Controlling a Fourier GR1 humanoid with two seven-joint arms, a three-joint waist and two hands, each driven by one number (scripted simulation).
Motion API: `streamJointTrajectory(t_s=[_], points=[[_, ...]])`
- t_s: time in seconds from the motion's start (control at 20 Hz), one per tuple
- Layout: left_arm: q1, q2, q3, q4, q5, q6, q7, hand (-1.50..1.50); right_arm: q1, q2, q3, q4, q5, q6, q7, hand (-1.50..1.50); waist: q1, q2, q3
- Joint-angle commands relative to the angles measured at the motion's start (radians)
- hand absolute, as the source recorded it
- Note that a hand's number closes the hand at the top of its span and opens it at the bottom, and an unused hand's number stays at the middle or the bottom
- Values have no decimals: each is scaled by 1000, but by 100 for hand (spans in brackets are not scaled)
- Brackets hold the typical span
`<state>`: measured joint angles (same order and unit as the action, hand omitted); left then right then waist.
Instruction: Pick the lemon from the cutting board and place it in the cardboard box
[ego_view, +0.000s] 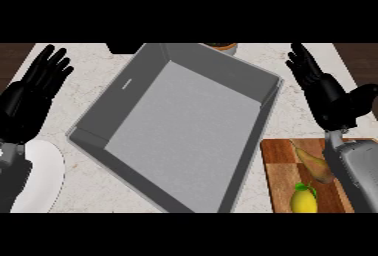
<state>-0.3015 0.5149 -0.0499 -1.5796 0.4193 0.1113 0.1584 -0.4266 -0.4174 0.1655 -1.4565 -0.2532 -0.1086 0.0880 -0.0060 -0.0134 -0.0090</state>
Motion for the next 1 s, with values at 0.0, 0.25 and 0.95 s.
streamJointTrajectory(t_s=[0.0,0.25,0.95], points=[[15,-20,-12,11,-74,32,-6,0,53,16,-37,-29,62,-74,-49,-150,2,12,9],[222,67,-44,70,-249,113,-49,0,131,-33,-204,-144,165,-358,-113,-150,-36,-4,9],[312,-49,-137,35,-326,184,-71,0,789,-57,-70,-299,627,-658,96,-150,-21,10,3]])
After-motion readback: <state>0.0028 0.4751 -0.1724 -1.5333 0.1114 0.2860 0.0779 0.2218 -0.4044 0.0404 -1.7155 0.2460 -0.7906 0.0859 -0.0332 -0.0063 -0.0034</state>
